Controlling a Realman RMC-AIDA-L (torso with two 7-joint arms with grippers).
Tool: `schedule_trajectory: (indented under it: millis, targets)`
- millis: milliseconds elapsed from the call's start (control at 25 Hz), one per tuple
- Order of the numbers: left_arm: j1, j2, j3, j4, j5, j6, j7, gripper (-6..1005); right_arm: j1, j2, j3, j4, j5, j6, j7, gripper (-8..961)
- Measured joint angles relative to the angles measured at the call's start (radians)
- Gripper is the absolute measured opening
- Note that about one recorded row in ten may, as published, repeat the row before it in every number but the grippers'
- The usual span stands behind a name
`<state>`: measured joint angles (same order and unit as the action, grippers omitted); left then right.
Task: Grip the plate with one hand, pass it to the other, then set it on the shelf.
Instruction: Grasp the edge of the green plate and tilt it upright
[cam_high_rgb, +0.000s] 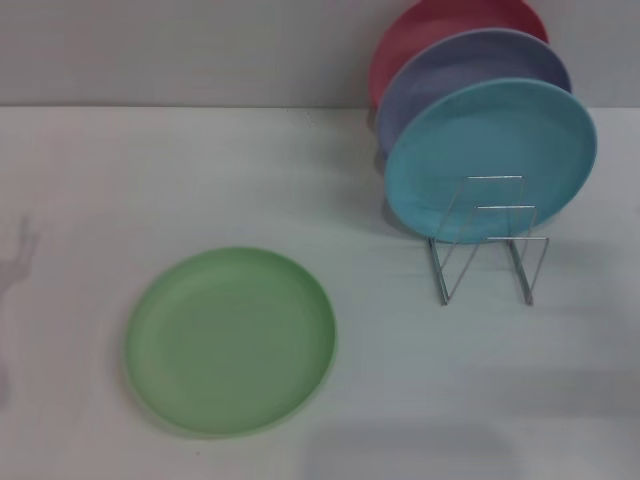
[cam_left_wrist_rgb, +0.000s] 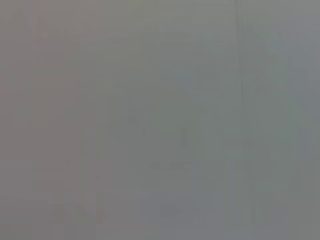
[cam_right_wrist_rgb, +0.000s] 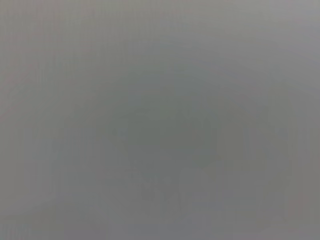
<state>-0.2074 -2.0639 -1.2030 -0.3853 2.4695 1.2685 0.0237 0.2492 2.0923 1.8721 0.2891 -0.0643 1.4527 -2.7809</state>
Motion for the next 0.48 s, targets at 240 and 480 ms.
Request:
schedule_trajectory:
  millis: [240,480]
  targets:
    - [-0.033,0.004,-0.017,-0.02,0.005,-0.054,0.008,811,0.024,0.0,0.009,-0.021,0.0,-0.004,0.006,825]
    - [-0.01,0.04,-0.049,-0.224,0.032,-0.272,0.077,809,0.032,-0.002,0.013,-0.024,0.0,-0.015,0.009,825]
